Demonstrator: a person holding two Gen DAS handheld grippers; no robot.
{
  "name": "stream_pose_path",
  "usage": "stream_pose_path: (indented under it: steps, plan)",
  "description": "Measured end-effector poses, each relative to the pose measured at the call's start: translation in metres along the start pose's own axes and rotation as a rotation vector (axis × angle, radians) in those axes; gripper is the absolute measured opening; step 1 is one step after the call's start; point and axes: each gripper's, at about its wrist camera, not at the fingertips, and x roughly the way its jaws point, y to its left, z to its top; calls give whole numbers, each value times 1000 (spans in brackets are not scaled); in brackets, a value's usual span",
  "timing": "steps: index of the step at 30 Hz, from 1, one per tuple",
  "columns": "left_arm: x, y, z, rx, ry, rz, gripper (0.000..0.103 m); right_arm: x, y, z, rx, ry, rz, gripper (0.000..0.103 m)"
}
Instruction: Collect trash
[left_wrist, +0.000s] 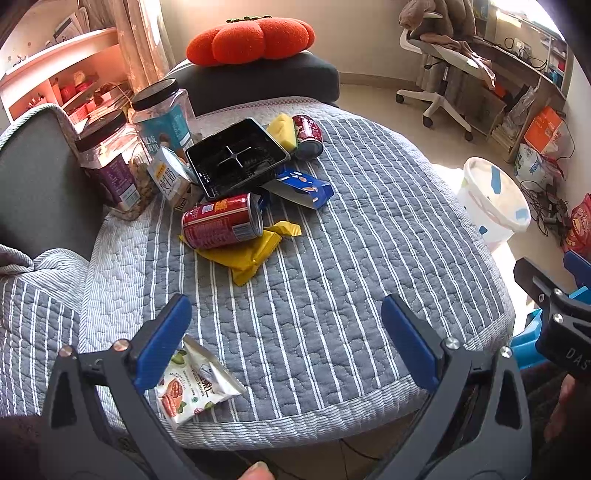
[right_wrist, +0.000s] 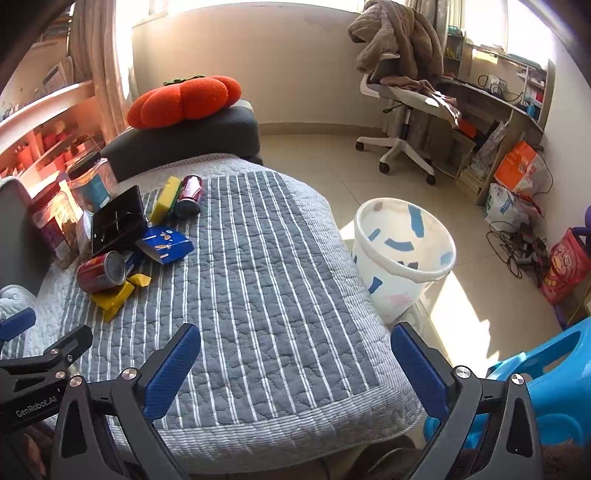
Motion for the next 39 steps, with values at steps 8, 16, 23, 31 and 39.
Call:
stream_pose_path:
  steps: [8,16,23,31,39]
  plan:
    - [0,0,0,1,1,0,102,0,0,0,0,1,0,103]
    - [0,-1,-2,1,-1,0,102,0,0,-1,-1,3,-1,103]
    - [-2,-4,-2,15,-17,-1,102,-1,-2,-4,4,-7,-7,103]
    - [5,13,22,-5,6,-23,102,-11,-1,15,-23,-30,-19,103]
    - [36,51,84,-35,145,-88,102,2,3,78,-107,87,108,103]
